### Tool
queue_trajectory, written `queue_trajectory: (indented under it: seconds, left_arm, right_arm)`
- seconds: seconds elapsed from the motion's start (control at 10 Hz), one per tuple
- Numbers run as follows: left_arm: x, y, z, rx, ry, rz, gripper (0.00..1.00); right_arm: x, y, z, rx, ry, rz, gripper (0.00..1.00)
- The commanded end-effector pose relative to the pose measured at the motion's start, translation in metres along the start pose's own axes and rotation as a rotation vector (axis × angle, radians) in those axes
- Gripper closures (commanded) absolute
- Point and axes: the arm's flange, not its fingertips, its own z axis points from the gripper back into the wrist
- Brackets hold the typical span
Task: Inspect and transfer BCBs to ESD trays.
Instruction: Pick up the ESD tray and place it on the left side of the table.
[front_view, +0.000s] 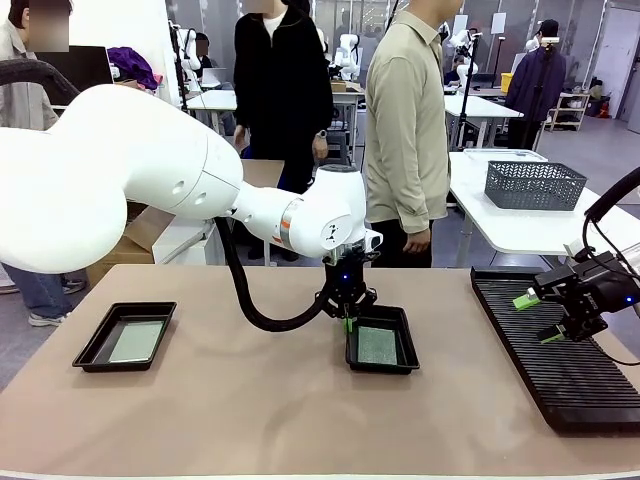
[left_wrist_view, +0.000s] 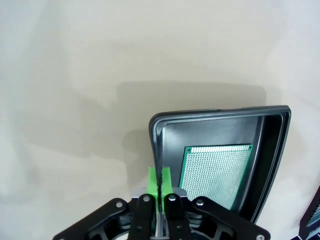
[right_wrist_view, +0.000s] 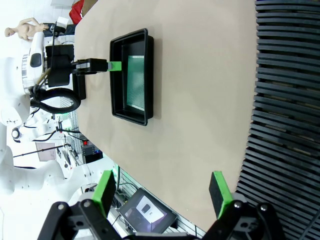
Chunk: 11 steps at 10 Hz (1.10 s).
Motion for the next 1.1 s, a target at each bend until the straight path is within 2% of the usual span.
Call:
queue_trajectory:
  seconds: [0.0, 0.4, 0.7, 1.0]
  left_arm:
    - [-0.018, 0.032, 0.016, -0.018, -0.007, -0.004, 0.97]
    - [-0.029, 0.070, 0.029, -0.040, -0.003, -0.014, 0.97]
    - [-0.040, 0.113, 0.034, -0.051, -0.005, -0.016, 0.97]
    - [-0.057, 0.163, 0.043, -0.115, -0.033, -0.029, 0.97]
  right_arm:
    - [0.000, 0.002, 0.000, -0.001, -0.006, -0.007, 0.00]
    - [0.000, 0.002, 0.000, -0.001, -0.006, -0.007, 0.00]
    - [0.000, 0.002, 0.000, -0.001, -0.006, -0.007, 0.00]
    - [0.000, 0.002, 0.000, -0.001, -0.006, -0.007, 0.00]
